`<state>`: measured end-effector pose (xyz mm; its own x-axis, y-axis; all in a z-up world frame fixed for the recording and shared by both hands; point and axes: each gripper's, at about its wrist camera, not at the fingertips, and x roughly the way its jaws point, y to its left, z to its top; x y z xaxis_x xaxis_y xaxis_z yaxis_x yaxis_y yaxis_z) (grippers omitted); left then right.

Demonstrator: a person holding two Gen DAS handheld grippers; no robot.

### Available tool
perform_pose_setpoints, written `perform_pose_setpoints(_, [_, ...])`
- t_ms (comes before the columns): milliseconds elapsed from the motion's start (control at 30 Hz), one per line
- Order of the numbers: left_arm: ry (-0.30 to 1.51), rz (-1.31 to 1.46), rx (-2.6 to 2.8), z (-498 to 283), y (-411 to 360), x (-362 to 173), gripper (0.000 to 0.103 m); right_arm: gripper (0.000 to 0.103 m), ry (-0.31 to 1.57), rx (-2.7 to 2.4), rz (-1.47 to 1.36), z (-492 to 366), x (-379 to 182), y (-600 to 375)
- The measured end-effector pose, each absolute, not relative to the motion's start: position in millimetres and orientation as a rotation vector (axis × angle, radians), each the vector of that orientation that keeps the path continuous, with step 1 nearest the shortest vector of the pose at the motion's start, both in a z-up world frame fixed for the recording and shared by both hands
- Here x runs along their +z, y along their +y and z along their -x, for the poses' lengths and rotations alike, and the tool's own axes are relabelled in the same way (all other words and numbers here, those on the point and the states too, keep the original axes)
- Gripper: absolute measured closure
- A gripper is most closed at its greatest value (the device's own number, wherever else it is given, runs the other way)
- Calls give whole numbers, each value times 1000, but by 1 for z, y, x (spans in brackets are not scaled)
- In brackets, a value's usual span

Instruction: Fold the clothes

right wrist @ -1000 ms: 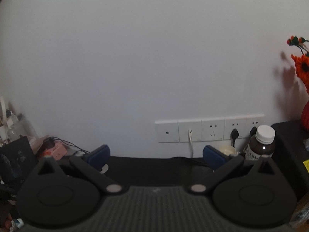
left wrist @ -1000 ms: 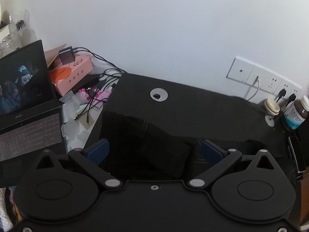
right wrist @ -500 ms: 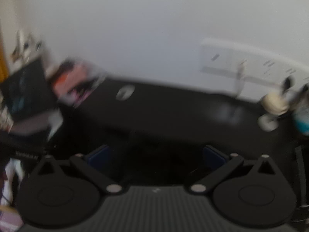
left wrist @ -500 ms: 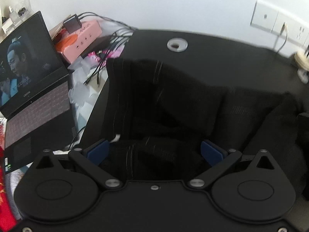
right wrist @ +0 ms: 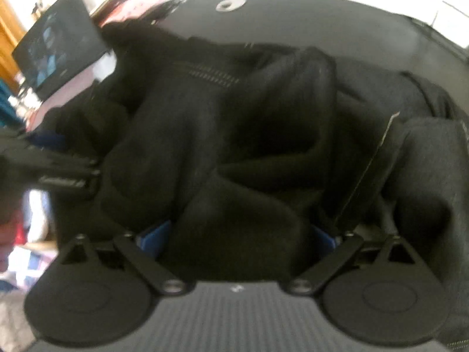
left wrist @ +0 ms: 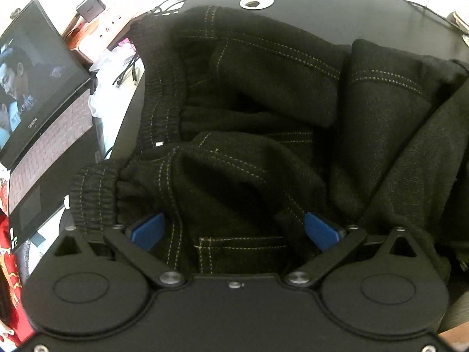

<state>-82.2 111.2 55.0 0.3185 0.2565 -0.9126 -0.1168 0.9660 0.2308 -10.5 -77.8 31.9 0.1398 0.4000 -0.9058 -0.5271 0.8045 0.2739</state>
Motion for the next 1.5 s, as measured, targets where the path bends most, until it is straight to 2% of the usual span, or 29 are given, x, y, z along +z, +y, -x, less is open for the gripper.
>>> perform_pose_setpoints(67, [1231, -141, 247, 81, 110, 52, 0, 7, 1295, 700, 126, 8, 41, -78])
perform_pose_setpoints(133, [1236, -155, 247, 80, 109, 49, 0, 12, 1303, 726, 126, 2, 54, -80])
perform_pose_setpoints(333, [1234, -175, 255, 80, 106, 46, 0, 11, 1024, 673, -68, -32, 107, -94])
perform_pose_setpoints(467, [1232, -176, 253, 80, 105, 45, 0, 10, 941, 595, -64, -53, 99, -70])
perform_pose_setpoints(600, [1229, -162, 245, 81, 107, 44, 0, 11, 966, 570, -13, -64, 78, -44])
perform_pose_setpoints(667, [1227, -152, 239, 83, 108, 44, 0, 15, 1002, 580, -6, -61, 69, -39])
perform_pose_setpoints(700, [1228, -145, 235, 83, 110, 44, 0, 30, 1020, 584, -2, -60, 64, -37])
perform_pose_setpoints(733, [1229, -137, 231, 83, 112, 44, 0, 51, 1038, 589, 1, -59, 59, -34])
perform_pose_setpoints(767, [1230, -128, 227, 83, 114, 44, 0, 61, 1056, 594, 4, -57, 55, -32])
perform_pose_setpoints(800, [1231, -115, 223, 84, 116, 44, 0, 64, 1074, 599, 8, -56, 50, -30])
perform_pose_setpoints(867, [1234, -97, 219, 84, 118, 43, 0, 84, 1117, 629, 18, -52, 47, -33])
perform_pose_setpoints(900, [1237, -91, 216, 83, 120, 43, 0, 86, 1143, 640, 11, -50, 49, -39])
perform_pose_setpoints(1167, [1256, -48, 208, 79, 126, 46, 0, 88, 1332, 713, -102, -21, 43, -85])
perform_pose_setpoints(1500, [1120, 54, 128, 65, 114, 79, 0, 88, 1488, 795, -300, 12, 10, -106])
